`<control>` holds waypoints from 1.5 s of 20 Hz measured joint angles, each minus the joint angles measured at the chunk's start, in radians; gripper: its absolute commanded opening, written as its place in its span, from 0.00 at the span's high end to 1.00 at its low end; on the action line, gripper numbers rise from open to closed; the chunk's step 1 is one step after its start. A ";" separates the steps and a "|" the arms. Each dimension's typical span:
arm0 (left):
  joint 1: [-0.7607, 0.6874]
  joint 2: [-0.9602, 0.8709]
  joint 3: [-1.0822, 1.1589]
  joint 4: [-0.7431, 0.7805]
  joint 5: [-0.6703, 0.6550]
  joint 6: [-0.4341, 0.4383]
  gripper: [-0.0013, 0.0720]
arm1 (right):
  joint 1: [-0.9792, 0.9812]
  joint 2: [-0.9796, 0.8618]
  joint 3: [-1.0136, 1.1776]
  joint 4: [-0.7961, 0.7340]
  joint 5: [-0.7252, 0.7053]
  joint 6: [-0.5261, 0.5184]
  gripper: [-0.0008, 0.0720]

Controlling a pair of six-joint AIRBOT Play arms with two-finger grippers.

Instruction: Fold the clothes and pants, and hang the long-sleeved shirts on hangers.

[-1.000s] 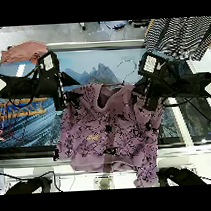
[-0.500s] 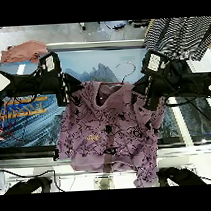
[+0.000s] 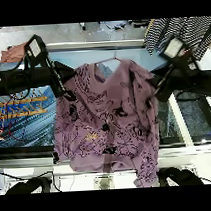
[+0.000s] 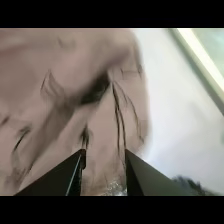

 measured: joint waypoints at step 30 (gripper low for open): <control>0.012 0.097 0.000 -0.009 0.025 -0.046 0.95 | 0.047 -0.157 -0.073 -0.236 -0.359 0.494 0.47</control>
